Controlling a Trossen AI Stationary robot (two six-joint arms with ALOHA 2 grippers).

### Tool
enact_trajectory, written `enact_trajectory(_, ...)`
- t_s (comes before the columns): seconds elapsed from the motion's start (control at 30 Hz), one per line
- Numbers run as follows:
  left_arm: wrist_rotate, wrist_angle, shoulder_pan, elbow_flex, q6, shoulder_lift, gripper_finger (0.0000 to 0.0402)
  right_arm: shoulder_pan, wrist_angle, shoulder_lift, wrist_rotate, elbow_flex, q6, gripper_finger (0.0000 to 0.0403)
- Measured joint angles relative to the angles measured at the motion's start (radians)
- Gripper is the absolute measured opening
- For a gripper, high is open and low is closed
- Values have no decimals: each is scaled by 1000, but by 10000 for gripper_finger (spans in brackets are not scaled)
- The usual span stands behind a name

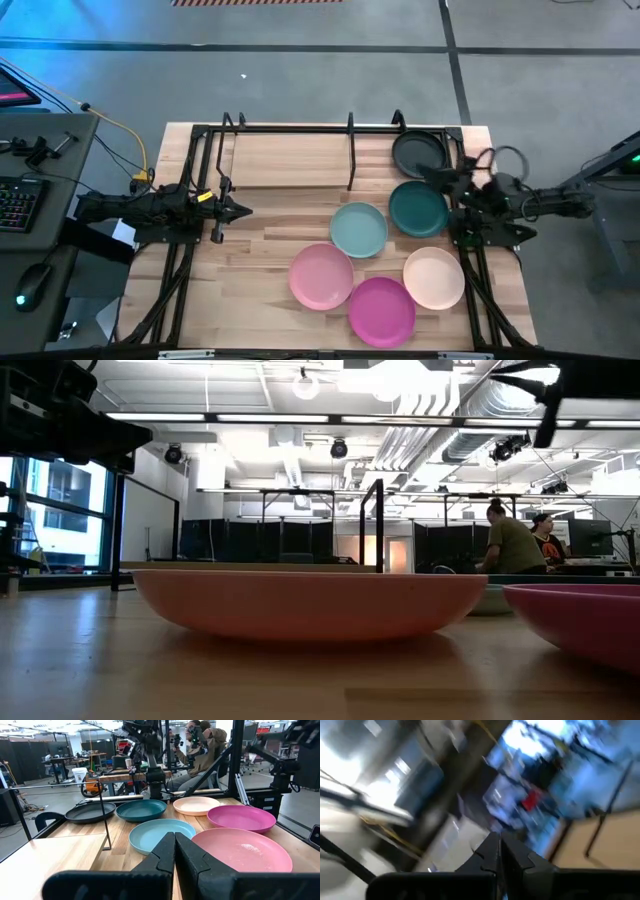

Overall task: Place and stack plates onto a shelf
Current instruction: Put the dark green plate on the shelf

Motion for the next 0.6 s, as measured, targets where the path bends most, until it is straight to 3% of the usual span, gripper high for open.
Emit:
enact_trajectory(0.13,0,0,0,0,0,0,1,0,-338,253,-128,201,25,0)
enact_trajectory(0.3,0,0,0,0,0,0,1,8,-879,508,-285,398,198,18)
enact_trajectory(0.47,0,0,0,0,0,0,1,65,-1127,674,-426,437,368,88)
enact_trajectory(0.6,0,0,0,0,0,0,1,121,-1236,749,-473,413,637,151)
